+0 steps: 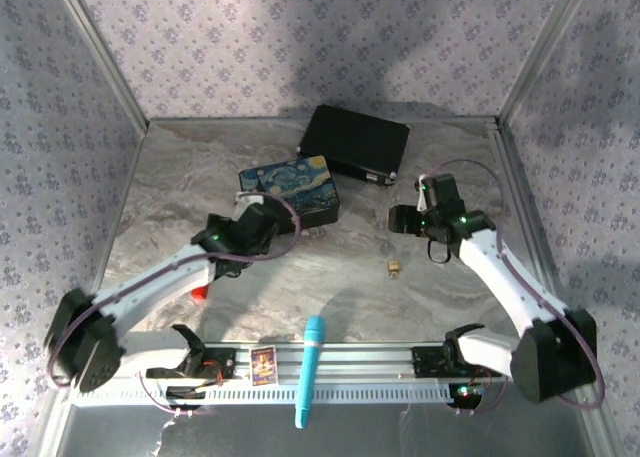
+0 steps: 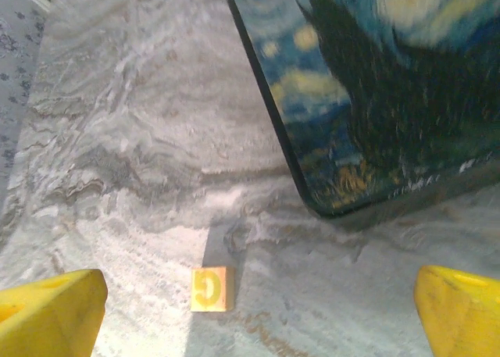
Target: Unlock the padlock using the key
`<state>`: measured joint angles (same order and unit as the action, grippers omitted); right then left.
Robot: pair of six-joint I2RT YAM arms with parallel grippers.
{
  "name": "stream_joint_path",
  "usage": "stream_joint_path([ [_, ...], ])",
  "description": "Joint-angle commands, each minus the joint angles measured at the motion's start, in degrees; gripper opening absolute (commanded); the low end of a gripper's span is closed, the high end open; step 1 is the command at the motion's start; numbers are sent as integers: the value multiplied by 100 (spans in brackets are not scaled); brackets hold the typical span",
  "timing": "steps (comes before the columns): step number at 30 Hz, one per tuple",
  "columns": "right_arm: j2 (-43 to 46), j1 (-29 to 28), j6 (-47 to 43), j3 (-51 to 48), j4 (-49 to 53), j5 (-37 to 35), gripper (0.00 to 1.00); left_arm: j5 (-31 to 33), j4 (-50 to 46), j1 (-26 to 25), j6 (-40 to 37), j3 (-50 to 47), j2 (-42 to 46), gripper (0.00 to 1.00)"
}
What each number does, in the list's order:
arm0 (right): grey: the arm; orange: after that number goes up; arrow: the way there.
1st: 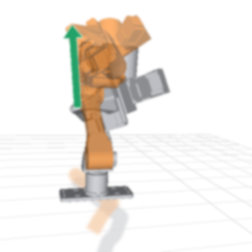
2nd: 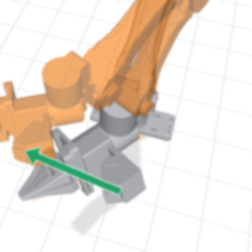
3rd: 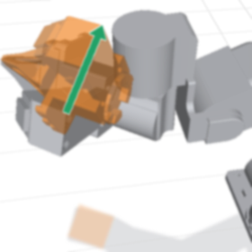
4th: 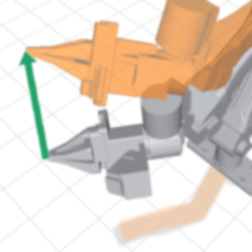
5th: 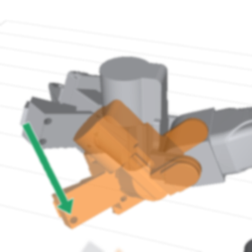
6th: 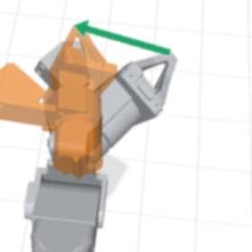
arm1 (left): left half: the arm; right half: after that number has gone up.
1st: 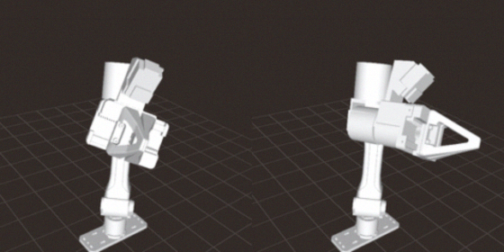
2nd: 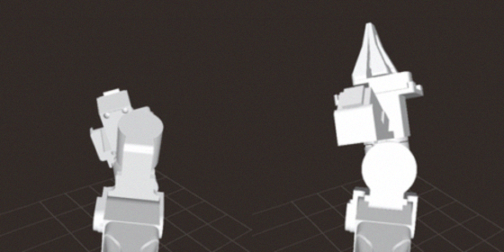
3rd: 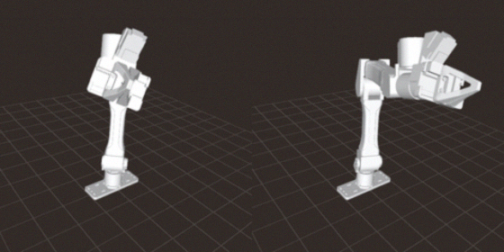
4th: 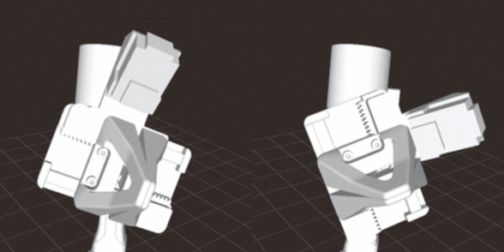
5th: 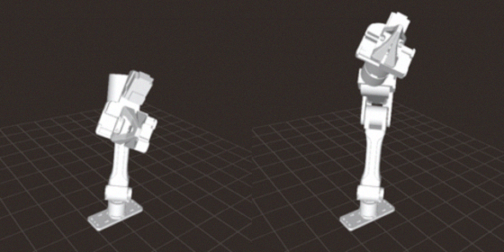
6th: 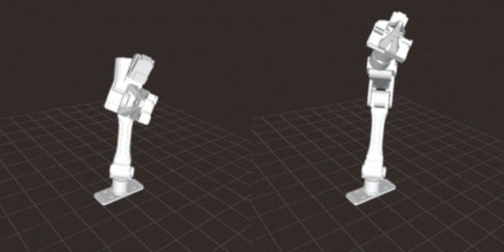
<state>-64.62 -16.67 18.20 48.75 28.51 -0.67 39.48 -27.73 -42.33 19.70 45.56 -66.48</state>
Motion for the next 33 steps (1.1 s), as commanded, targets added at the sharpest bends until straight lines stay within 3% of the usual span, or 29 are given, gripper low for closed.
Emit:
stream_joint_path([
  [1, 545, 175, -177, -642, -991, -1176, 84, -413, 1038, 411, 143, -512, 802, 100],
  [4, 946, 415, -672, -1546, -2181, -1886, 98, -89, 2288, 1039, 116, -1248, 1264, 100],
  [6, 1007, 667, -921, -2220, -3285, -2265, 99, 267, 3352, 1384, -427, -1779, 1453, 100],
  [7, 977, 820, -1028, -2450, -3687, -2269, 98, 437, 3747, 1530, -533, -1968, 1449, 100],
  [11, 315, 1529, -987, -2765, -4532, -1840, 98, -57, 4478, 2396, -861, -2147, 888, 100],
  [14, -331, 1593, -1210, -2927, -5553, -1767, 98, 38, 4728, 2704, -1243, -1958, 284, 100],
  [16, -583, 1605, -1186, -2754, -5546, -1719, 98, -246, 5397, 2909, -1577, -2083, -92, 100],
  [21, -1191, 1692, -1499, -2744, -6645, -1460, 98, -964, 6812, 3476, -1679, -2281, -1238, 100],
  [24, -1847, 1782, -1655, -2892, -7553, -1172, 97, -1877, 7259, 3789, -1771, -2305, -1611, 100],
  [26, -2343, 1718, -1740, -2871, -8092, -1242, 98, -2491, 8348, 4095, -1660, -2528, -2220, 100],
  [27, -2285, 1652, -1816, -2710, -7688, -1239, 99, -2644, 8394, 4176, -1618, -2571, -2260, 100],
  [28, -2203, 1687, -1811, -2662, -7408, -1093, 99, -2730, 7676, 4206, -1554, -2435, -2050, 100],
  [33, -2231, 1732, -1820, -2688, -7509, -949, 99, -3043, 7667, 4229, -1704, -2272, -2180, 100],
])
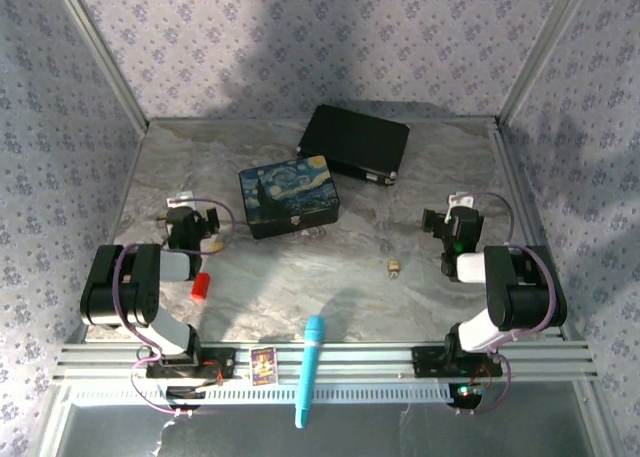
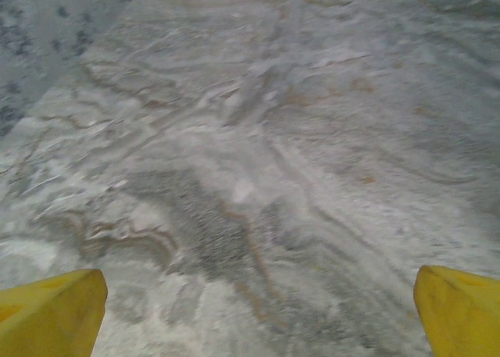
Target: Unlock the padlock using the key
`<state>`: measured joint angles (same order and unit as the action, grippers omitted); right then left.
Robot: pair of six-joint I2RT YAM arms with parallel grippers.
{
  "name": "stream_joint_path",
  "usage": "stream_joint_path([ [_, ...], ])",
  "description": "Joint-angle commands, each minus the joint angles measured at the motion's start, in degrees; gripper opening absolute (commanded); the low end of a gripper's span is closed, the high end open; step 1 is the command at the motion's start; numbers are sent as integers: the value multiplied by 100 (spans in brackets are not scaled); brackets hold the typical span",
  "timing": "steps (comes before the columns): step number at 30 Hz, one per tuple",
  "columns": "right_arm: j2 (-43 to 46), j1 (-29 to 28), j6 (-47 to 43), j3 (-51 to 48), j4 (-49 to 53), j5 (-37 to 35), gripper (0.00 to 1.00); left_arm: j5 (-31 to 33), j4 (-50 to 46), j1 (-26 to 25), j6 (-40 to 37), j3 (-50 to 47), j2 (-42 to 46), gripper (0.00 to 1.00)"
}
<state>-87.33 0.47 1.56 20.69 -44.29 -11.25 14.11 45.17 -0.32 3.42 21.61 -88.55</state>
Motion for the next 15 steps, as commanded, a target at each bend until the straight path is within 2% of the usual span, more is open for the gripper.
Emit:
stream_joint_path([
  [1, 15, 15, -164, 103, -305, 108, 99, -519, 211, 27, -63, 160, 69, 100],
  [15, 20, -12, -191, 125, -255, 98, 99, -488, 256, 9, -77, 149, 62, 100],
])
